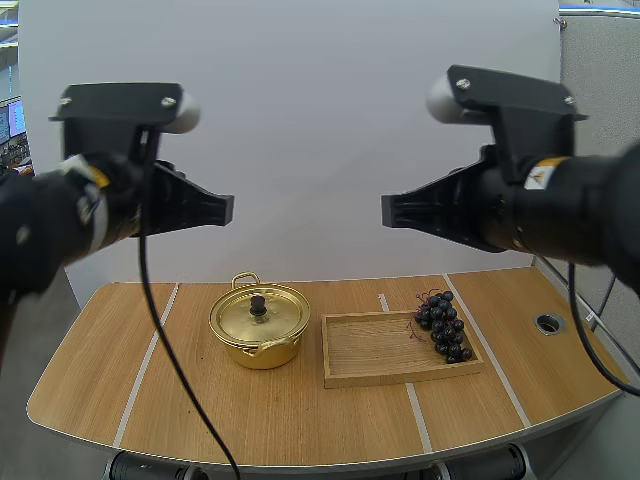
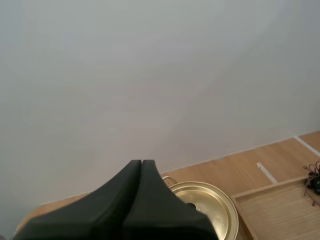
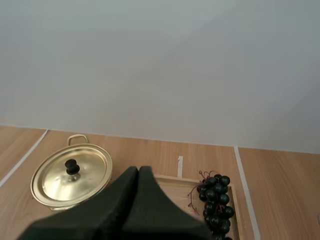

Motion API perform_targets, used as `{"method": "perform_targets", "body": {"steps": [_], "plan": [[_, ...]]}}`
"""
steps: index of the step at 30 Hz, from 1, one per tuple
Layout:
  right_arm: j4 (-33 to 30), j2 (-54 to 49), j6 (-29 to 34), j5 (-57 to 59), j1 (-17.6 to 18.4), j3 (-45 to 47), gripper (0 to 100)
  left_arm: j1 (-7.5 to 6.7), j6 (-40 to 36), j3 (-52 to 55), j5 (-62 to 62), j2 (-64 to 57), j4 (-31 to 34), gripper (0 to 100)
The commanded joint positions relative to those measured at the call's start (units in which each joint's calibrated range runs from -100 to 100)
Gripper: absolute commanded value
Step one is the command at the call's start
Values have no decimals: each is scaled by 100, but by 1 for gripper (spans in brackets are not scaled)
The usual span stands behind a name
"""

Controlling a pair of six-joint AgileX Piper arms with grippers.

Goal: Open the pot, put the grape inside, and close it

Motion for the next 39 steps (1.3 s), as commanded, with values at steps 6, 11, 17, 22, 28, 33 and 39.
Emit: {"method": "perform_targets", "body": {"steps": [6,11,17,22,28,33,39], "plan": [[-246,1133,13,26,-19,-43,0,5,318,-440,-57,1725,-168,0],[-246,1626,13,44,-19,-43,0,5,317,-480,-33,2585,-168,2],[-246,1758,13,40,-19,-43,33,5,317,-480,-165,3138,-168,40],[-187,1758,27,-124,-19,-43,100,5,298,-480,-284,3227,-168,100],[199,1745,253,186,-19,-43,100,5,318,-480,-49,3227,-168,100],[198,1734,253,186,-19,-43,100,5,318,-480,-49,3227,-168,100],[198,1736,253,186,-19,-43,100,5,513,-480,-49,3227,-168,100]]}}
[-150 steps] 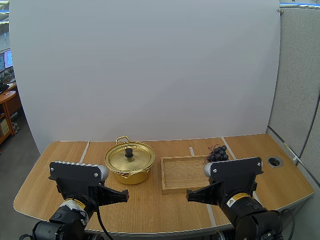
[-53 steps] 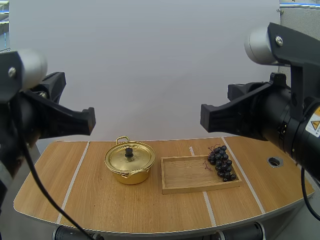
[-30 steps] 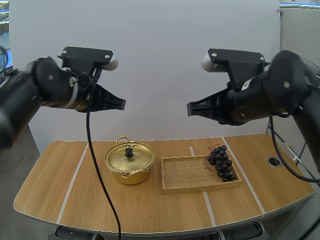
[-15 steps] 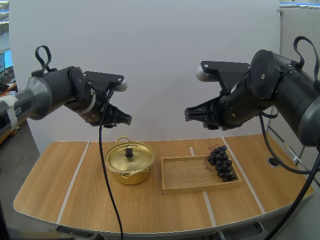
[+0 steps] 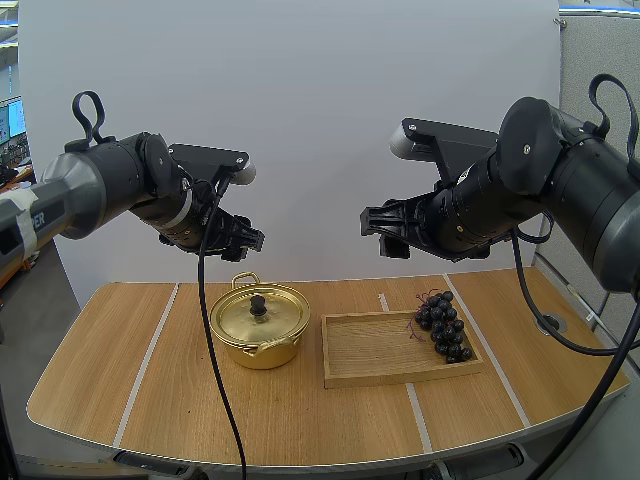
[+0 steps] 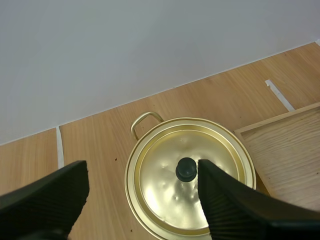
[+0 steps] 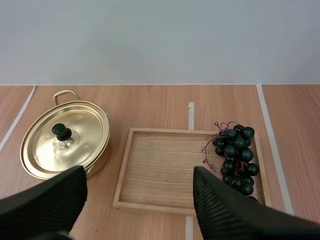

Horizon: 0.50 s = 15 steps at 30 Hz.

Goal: Open the pot, put the grape inside, and close it

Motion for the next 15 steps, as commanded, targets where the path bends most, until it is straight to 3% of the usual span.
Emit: {"method": "perform_targets", "body": {"steps": [1,4,9,15], "plan": [[25,-58,32,7,-19,-43,100,5,212,-50,-49,8,-96,100],[25,-58,32,7,-19,-43,100,-4,743,-50,-49,8,-249,100],[25,-58,32,65,-19,-43,100,-4,1816,-50,-49,33,-1113,100],[-98,-58,32,399,-19,-43,100,-12,2064,-584,981,678,-1228,100]]}}
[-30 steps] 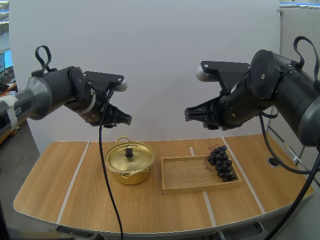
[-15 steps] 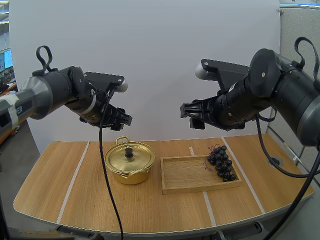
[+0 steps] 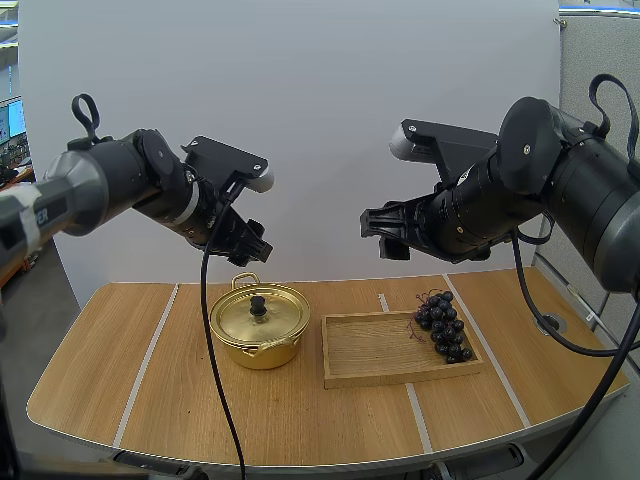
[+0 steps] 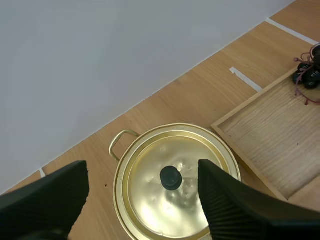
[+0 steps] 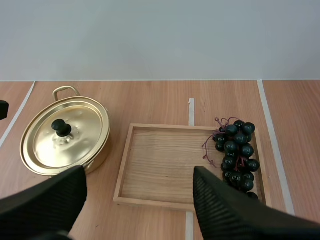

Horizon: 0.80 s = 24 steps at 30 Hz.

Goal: Open the pot, put the grape inside, and close it

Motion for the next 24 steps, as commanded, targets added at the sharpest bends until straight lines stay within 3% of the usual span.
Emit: {"method": "perform_targets", "body": {"steps": [1,13,24], "plan": [[-148,-58,32,284,-19,-43,100,-12,136,-484,750,535,-156,100],[-887,-58,288,1229,-19,-43,100,-12,320,-1986,2264,2478,106,100],[-897,-58,288,1419,-19,-43,100,-12,320,-2413,2350,3406,388,100]]}}
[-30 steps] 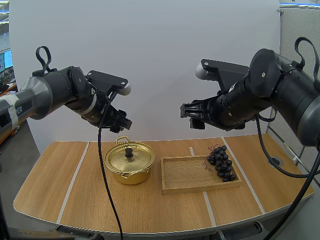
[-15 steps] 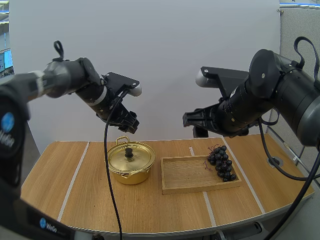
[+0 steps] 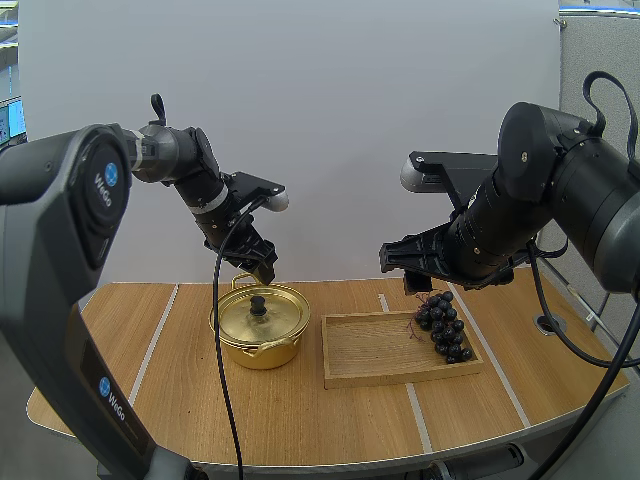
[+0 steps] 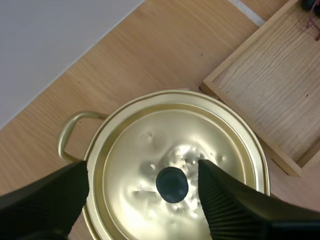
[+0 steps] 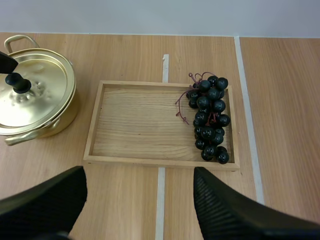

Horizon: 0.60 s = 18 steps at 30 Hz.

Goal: Open the pot, put the grape inside, and close it

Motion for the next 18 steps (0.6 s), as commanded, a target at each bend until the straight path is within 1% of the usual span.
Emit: {"method": "perform_targets", "body": {"steps": [1,3,5,9,10,12,18], "plan": [[-77,-58,27,74,-19,-43,100,-12,17,-308,105,484,110,100],[-77,-58,27,74,-19,-43,100,-21,17,-428,223,643,110,100],[-77,-58,27,74,-19,-43,100,-63,17,-500,432,751,110,100],[-77,-58,27,74,-19,-43,100,-212,17,-526,676,863,204,100],[-77,-58,27,74,-19,-43,100,-231,17,-526,666,862,247,100],[-77,-58,27,74,-19,-43,100,-258,17,-526,666,862,272,100],[-77,-58,27,74,-19,-43,100,-264,6,-526,756,862,443,100]]}}
